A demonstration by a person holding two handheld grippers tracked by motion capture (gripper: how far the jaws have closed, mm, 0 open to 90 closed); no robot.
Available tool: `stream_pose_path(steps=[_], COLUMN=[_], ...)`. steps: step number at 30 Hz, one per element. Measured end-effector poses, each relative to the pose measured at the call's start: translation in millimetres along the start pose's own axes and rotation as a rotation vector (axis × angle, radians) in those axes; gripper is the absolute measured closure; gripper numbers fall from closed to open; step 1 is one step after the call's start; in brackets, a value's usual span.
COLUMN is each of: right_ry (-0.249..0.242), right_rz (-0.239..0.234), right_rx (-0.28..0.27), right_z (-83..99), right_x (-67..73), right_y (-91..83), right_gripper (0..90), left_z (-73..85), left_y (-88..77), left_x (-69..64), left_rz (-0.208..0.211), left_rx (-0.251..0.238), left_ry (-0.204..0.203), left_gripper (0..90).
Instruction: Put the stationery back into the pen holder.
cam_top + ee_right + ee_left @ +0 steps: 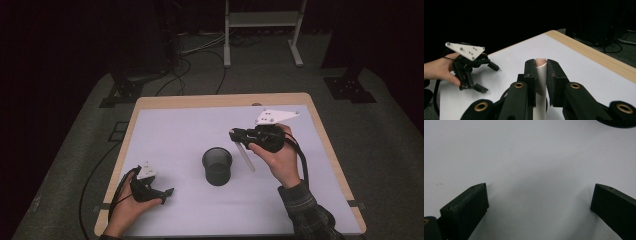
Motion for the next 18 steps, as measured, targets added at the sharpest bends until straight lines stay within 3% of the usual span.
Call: stream_pose_path(steps=[18], right_ry=[-0.020], right_rz=[-0.038], right_rx=[-0.033], right_z=[-32.6], right_x=[6.9], right_y=[30.3], right_gripper=[78.1], left_z=[-0.1], left_y=[0.2], left_x=[0.1], left_rz=[0.000], left_rx=[-0.003], left_ry=[0.000], left_gripper=[0.3])
Point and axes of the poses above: each handheld gripper's, and its own axes: y roughly forward along the jaws, z roughly out of its underside, x roughly to its left, the point moved 8 cm from there along y, roughly forward along the jaws, and after that the axes turned 7 degrees about -y, right-handed, at the moved point
